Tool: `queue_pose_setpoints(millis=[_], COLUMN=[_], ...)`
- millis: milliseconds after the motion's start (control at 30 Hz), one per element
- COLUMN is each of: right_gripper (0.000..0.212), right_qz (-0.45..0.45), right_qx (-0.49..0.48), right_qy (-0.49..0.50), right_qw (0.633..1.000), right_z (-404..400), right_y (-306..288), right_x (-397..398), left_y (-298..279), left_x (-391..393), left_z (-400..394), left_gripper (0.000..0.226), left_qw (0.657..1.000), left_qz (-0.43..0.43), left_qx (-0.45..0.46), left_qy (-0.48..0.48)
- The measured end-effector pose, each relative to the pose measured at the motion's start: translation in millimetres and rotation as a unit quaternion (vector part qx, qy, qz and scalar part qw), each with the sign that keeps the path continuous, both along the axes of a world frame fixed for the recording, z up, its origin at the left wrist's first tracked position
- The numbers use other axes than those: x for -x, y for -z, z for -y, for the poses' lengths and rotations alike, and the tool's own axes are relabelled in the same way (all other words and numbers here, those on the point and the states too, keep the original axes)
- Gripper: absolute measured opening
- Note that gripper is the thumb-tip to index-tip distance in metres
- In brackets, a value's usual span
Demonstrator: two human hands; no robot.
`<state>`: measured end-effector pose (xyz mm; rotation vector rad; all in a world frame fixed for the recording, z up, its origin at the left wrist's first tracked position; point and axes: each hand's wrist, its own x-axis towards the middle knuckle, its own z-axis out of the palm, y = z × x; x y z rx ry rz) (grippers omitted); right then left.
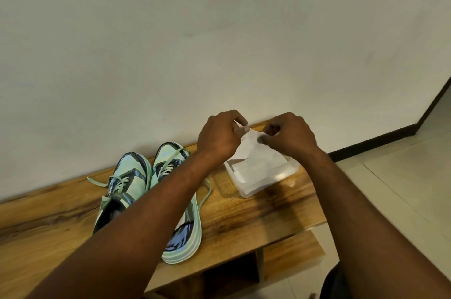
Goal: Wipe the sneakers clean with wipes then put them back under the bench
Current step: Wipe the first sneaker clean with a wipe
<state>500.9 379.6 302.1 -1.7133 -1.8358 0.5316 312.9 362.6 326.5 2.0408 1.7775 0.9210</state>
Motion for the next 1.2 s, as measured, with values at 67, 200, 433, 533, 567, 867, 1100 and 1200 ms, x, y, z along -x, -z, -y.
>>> queue_pose_setpoints(millis=[67,200,433,533,567,867,1100,1200], right_gripper=[0.010,0.005,0.010,0.004,0.002,0.017,0.017,0.017], right_qz=[-0.080,-0.243,-0.343,-0.340,-0.344,-0.423,-0.509,-0.518], right_qx=[-0.033,-0.028,0.001,-0.007,-0.015,0.052,0.154,0.140], right_qy=[-0.011,-0.048,-0.124,-0.168,-0.183,-0.276,-0.305,-0.269], right_qw=[0.996,0.969,0.931,0.925,0.921,0.862,0.790,0.800], right_z=[3,6,18,28,32,53,60,59], right_y=[-5,-12,-25,-29,-30,-30,-27,-20], right_x=[-2,-4,16,35,44,95,112,124], left_y=[-8,-19,-40,-38,-35,-10,0,1], left_x=[6,25,45,47,49,108,112,114], left_z=[1,3,45,79,90,136,147,139], left_gripper=[0.015,0.013,0.014,0.041,0.042,0.049,0.032,0.022], left_qw=[0.997,0.993,0.984,0.979,0.978,0.983,0.954,0.923], left_qz=[0.074,0.109,0.167,0.184,0.188,0.181,0.298,0.379], left_qx=[0.020,0.034,0.062,0.085,0.084,-0.020,-0.017,-0.002], left_qy=[0.003,0.015,0.003,0.028,0.031,-0.039,-0.035,-0.067])
